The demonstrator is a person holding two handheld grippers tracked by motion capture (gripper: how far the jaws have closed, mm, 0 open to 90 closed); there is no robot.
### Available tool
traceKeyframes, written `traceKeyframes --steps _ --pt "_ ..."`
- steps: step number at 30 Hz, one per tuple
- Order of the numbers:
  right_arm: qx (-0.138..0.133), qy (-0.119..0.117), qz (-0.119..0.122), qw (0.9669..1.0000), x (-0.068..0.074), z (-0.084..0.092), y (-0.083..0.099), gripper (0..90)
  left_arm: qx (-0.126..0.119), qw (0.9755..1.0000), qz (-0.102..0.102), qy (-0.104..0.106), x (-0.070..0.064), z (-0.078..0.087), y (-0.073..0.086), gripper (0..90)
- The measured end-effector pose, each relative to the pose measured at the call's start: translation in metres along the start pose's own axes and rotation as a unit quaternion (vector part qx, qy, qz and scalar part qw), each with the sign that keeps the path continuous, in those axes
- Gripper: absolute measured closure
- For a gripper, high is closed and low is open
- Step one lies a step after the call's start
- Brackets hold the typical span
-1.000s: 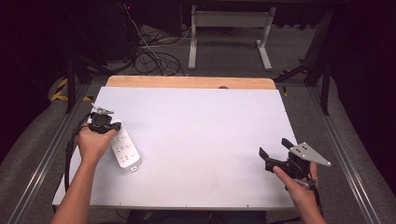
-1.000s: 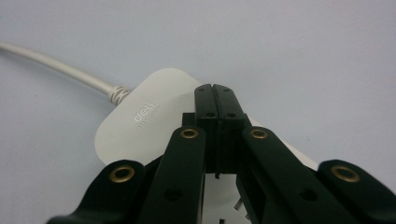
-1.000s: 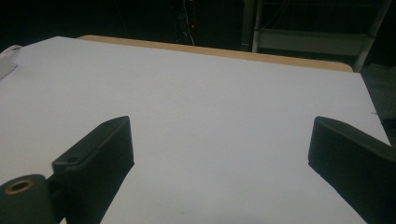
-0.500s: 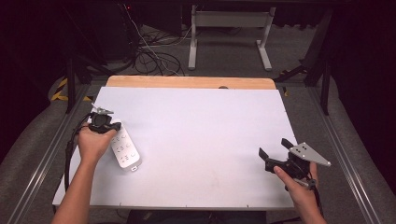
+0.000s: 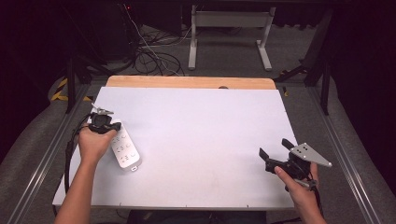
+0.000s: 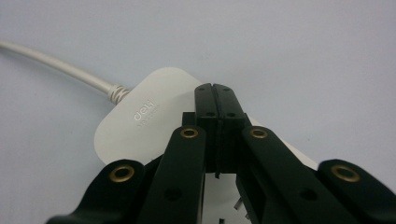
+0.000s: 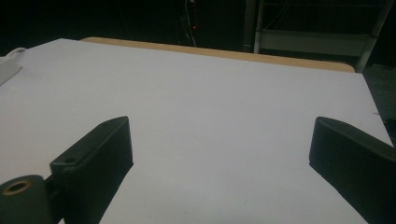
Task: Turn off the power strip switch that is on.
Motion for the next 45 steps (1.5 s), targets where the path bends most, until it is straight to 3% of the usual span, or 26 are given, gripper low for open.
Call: traceKeyframes --steps 13,21,45 --pt "0.001 -0.002 0.001 1.0000 0.0010 -0.0004 -0.0001 6.8 0.005 0.9999 -0.008 -0.007 -0.0031 -0.0003 0.0000 90.0" --pt "0.002 -0.001 -0.002 1.0000 0.0010 -0.0011 0.0004 6.8 0.004 1.0000 0.001 0.007 0.0001 -0.0003 0.0002 90.0" --pt "0.004 -0.003 0.002 1.0000 0.0012 -0.0015 0.0008 7.5 0.003 1.0000 -0.004 0.006 0.0004 -0.0003 0.0000 90.0"
Point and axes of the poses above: each handheld gripper's, and its own axes: z roughly backward along the jaws, y roughly out of its underside, x roughly to its left, the point moved 3 cm from there along -z, roughly forward along the jaws, and after that the axes turned 1 degree about x, right-handed, at the moved point
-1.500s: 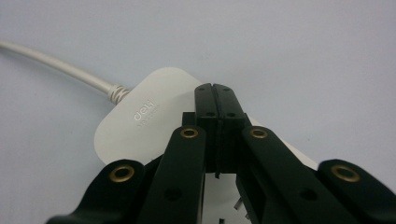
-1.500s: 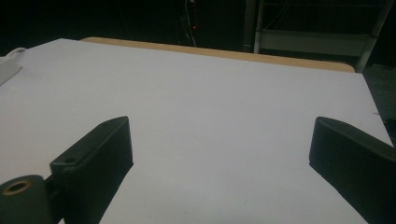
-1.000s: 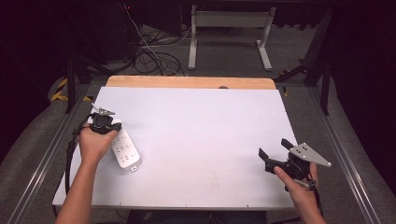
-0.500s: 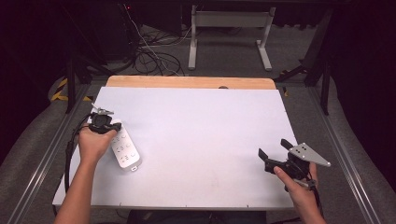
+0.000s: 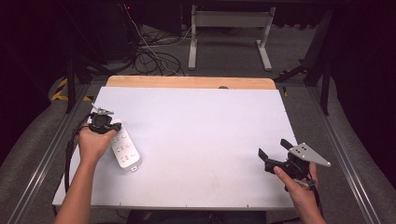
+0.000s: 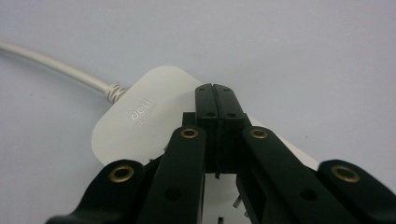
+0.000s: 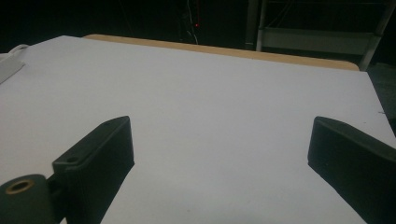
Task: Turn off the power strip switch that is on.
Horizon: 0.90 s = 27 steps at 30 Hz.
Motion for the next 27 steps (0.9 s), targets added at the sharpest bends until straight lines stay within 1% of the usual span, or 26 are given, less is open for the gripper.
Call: traceKeyframes --steps 6,9,12,14,16,17,19,21,22,23,26,27 --pt "0.000 0.000 0.000 1.0000 0.0001 0.0001 -0.0002 7.5 -0.001 1.0000 0.001 -0.001 -0.0007 -0.0001 0.0003 90.0" --pt "0.000 0.000 0.000 1.0000 0.0001 0.0001 -0.0002 7.5 -0.004 1.0000 -0.007 0.001 0.0003 -0.0001 0.0007 90.0" --pt "0.000 0.000 0.000 1.0000 -0.0001 -0.0001 -0.0001 7.5 -0.009 1.0000 -0.004 0.002 0.0006 -0.0001 0.0015 90.0" --pt "0.000 0.000 -0.001 1.0000 0.0001 -0.0001 -0.0003 7.5 -0.009 0.9998 -0.016 -0.004 -0.0003 -0.0001 0.0014 90.0" --pt "0.000 0.000 -0.001 1.0000 0.0002 -0.0002 -0.0004 7.6 -0.009 0.9997 -0.021 -0.010 -0.0027 -0.0001 0.0018 89.9" --pt "0.001 0.000 -0.001 1.0000 0.0004 -0.0004 -0.0003 7.5 -0.019 0.9995 -0.022 -0.008 -0.0032 0.0008 0.0012 89.9" --pt "0.001 0.000 0.000 1.0000 0.0003 -0.0006 -0.0003 7.5 -0.018 0.9996 -0.019 0.002 -0.0047 0.0005 0.0007 89.9" --pt "0.001 0.000 0.000 1.0000 0.0004 -0.0006 -0.0003 7.5 -0.018 0.9995 -0.025 -0.002 -0.0064 0.0000 0.0003 89.9" --pt "0.001 0.000 0.000 1.0000 0.0004 -0.0006 -0.0003 7.5 -0.017 0.9996 -0.022 0.006 -0.0074 -0.0003 0.0003 89.9" --pt "0.000 0.000 -0.002 1.0000 0.0004 -0.0004 -0.0004 7.5 -0.017 0.9997 -0.018 0.005 -0.0077 -0.0004 0.0003 89.9" --pt "0.000 0.000 -0.002 1.0000 0.0003 -0.0003 -0.0004 7.5 -0.018 0.9995 -0.028 -0.003 -0.0087 -0.0006 0.0001 89.9" --pt "0.000 0.000 -0.002 1.0000 0.0000 -0.0003 -0.0004 7.5 -0.018 0.9995 -0.027 -0.002 -0.0091 -0.0007 0.0002 89.9"
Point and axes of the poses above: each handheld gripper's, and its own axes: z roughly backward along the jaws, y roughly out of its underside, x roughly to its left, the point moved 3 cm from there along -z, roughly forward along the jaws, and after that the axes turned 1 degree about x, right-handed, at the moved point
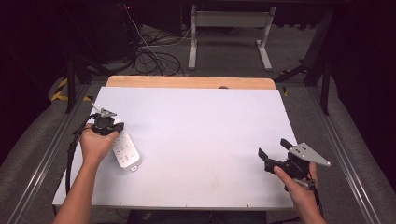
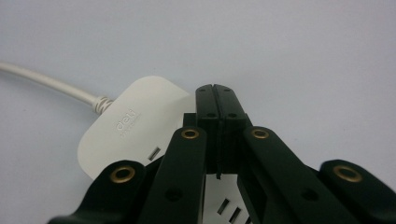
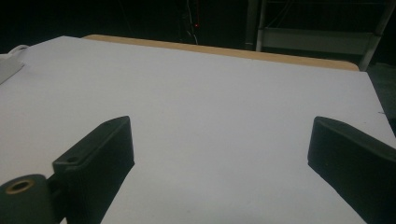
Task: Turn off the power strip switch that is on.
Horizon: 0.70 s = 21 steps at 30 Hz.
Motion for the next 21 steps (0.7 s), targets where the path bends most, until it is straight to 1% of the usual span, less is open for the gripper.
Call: traceKeyframes --steps 3,7,8,9,10,11,12,13,15,18,21 --pt "0.000 0.000 0.000 1.0000 0.000 0.000 0.000 7.5 -0.002 1.0000 0.002 0.003 0.001 0.000 0.000 89.9" --pt "0.000 0.000 0.000 1.0000 0.000 0.000 0.000 7.5 -0.004 1.0000 0.001 0.002 0.001 0.000 0.001 89.8" --pt "0.000 0.000 0.000 1.0000 0.000 0.000 0.000 7.5 -0.006 1.0000 0.000 -0.001 0.000 0.000 0.001 89.8" --pt "0.000 0.000 0.000 1.0000 0.000 0.000 0.000 7.5 -0.011 0.9999 -0.008 -0.010 0.000 0.001 0.001 89.8" --pt "0.001 0.000 0.000 1.0000 0.000 0.000 0.000 7.5 -0.016 0.9998 -0.007 -0.011 0.000 0.001 0.001 89.8" --pt "-0.001 0.000 -0.001 1.0000 0.000 0.000 0.000 7.5 -0.028 0.9996 -0.003 -0.010 0.001 0.004 0.001 89.8" --pt "0.000 0.000 -0.001 1.0000 0.000 0.000 -0.001 7.5 -0.040 0.9991 0.008 -0.005 0.003 0.007 0.000 89.8" --pt "-0.002 0.000 -0.001 1.0000 0.000 0.000 -0.001 7.5 -0.053 0.9984 0.018 -0.004 0.005 0.010 0.000 89.8" --pt "-0.001 -0.001 -0.002 1.0000 0.000 0.000 0.000 7.6 -0.080 0.9959 0.041 0.000 0.009 0.017 0.000 89.9" --pt "-0.001 -0.001 -0.001 1.0000 0.000 0.001 0.000 7.6 -0.105 0.9920 0.069 -0.001 0.016 0.026 0.004 89.9" --pt "-0.003 -0.001 0.000 1.0000 0.000 0.001 -0.001 7.6 -0.127 0.9884 0.082 -0.006 0.021 0.037 0.008 89.9"
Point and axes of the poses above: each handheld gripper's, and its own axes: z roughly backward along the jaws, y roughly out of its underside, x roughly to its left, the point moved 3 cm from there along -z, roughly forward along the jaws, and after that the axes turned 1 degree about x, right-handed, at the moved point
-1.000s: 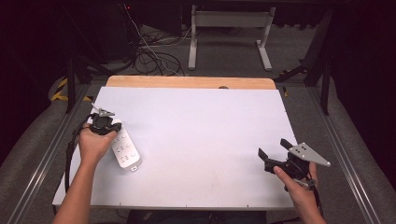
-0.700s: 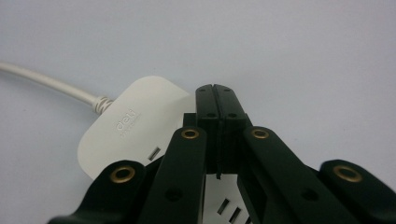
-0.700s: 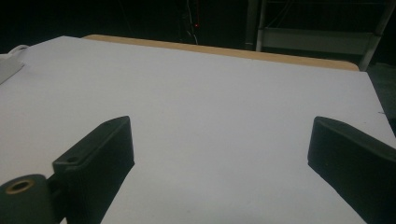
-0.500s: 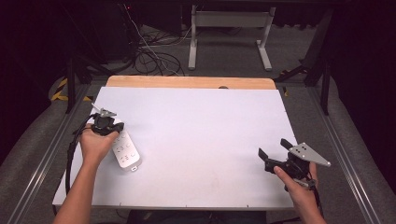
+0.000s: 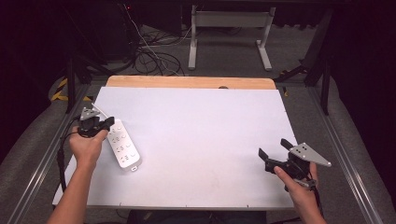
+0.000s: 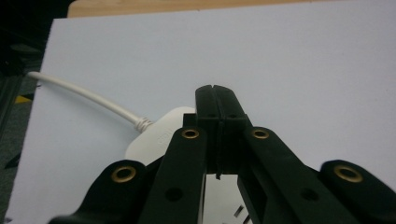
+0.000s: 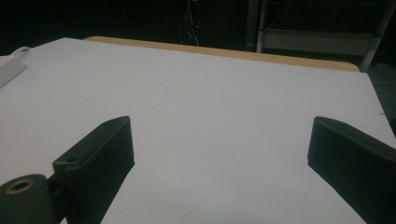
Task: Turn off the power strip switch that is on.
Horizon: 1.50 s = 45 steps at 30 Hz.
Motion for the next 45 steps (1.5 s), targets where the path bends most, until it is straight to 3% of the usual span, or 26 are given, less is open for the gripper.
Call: traceKeyframes --steps 6,11,18,24,29,34,35,37,40,42,44,45 --pt "0.001 0.000 0.000 1.0000 0.000 0.000 0.000 7.7 -0.057 0.9975 0.041 0.007 -0.003 0.026 -0.001 89.9" --pt "-0.001 -0.001 0.000 1.0000 -0.001 0.001 0.000 7.8 -0.098 0.9947 0.031 0.010 -0.022 0.048 0.000 89.8" --pt "-0.004 -0.002 -0.002 1.0000 0.000 0.002 -0.001 7.8 -0.144 0.9887 0.034 -0.022 -0.028 0.079 0.012 88.2" --pt "-0.002 -0.003 -0.001 1.0000 0.001 0.000 -0.002 7.9 -0.172 0.9836 0.022 -0.050 -0.020 0.080 0.014 85.7" --pt "-0.002 -0.003 -0.001 1.0000 0.001 0.000 -0.001 7.9 -0.187 0.9796 0.028 -0.068 -0.013 0.074 0.017 78.8" --pt "-0.003 -0.001 0.000 1.0000 0.000 0.001 -0.001 7.9 -0.200 0.9762 0.026 -0.080 -0.017 0.072 0.015 63.3" --pt "-0.004 -0.001 0.001 1.0000 0.000 0.001 -0.001 7.9 -0.201 0.9756 0.021 -0.085 -0.017 0.069 0.014 56.2" --pt "-0.003 -0.001 0.001 1.0000 0.000 0.001 -0.001 7.9 -0.209 0.9712 0.007 -0.115 -0.018 0.065 0.013 37.2" --pt "-0.003 -0.002 -0.002 1.0000 0.001 0.001 -0.001 7.9 -0.215 0.9687 -0.031 -0.120 -0.020 0.060 0.011 19.1" --pt "-0.003 -0.001 -0.002 1.0000 0.001 0.001 -0.001 7.9 -0.226 0.9638 -0.040 -0.136 -0.023 0.057 0.012 6.6" --pt "-0.003 -0.002 -0.001 1.0000 0.001 0.001 -0.001 7.9 -0.236 0.9610 -0.049 -0.135 -0.025 0.054 0.014 3.0" --pt "-0.003 -0.001 -0.001 1.0000 0.001 0.001 -0.001 7.9 -0.235 0.9620 -0.048 -0.130 -0.026 0.053 0.015 3.1"
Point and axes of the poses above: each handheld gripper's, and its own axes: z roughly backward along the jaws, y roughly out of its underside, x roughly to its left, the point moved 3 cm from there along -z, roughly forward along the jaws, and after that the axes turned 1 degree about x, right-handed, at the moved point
